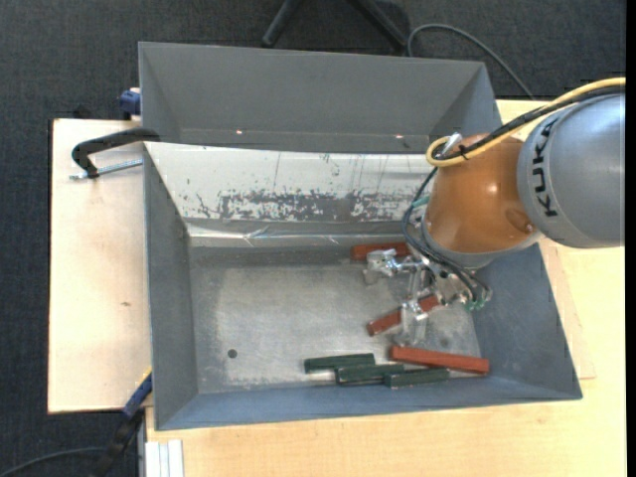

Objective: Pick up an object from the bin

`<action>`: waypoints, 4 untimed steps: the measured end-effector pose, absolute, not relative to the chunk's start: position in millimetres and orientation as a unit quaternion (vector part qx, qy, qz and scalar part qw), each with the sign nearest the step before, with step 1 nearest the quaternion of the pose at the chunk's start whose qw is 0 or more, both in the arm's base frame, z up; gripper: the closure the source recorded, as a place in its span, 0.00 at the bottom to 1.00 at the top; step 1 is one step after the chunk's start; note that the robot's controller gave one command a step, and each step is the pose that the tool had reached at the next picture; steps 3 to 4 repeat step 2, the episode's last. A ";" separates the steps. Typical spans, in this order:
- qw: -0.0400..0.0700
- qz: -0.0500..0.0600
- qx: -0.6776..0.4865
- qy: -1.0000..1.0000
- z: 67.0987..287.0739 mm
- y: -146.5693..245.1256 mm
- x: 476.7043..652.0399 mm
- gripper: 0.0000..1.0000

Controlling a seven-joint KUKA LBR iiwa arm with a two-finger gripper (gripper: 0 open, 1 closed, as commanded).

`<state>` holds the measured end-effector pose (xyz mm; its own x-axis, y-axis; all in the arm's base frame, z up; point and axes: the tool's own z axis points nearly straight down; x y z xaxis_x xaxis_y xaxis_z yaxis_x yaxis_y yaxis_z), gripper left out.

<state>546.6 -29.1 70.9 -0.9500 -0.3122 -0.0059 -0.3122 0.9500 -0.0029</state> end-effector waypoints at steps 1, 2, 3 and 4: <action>0.003 0.000 -0.159 0.987 71.0 -27.1 546.3 1.00; 0.007 -0.001 -0.183 0.983 203.1 -2.6 548.9 1.00; 0.007 -0.001 -0.183 0.983 203.1 -2.6 548.9 1.00; 0.007 -0.001 -0.183 0.983 203.1 -2.6 548.9 1.00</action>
Offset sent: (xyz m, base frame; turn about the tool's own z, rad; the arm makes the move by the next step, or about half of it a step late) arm 0.0000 0.0000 0.0000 0.0000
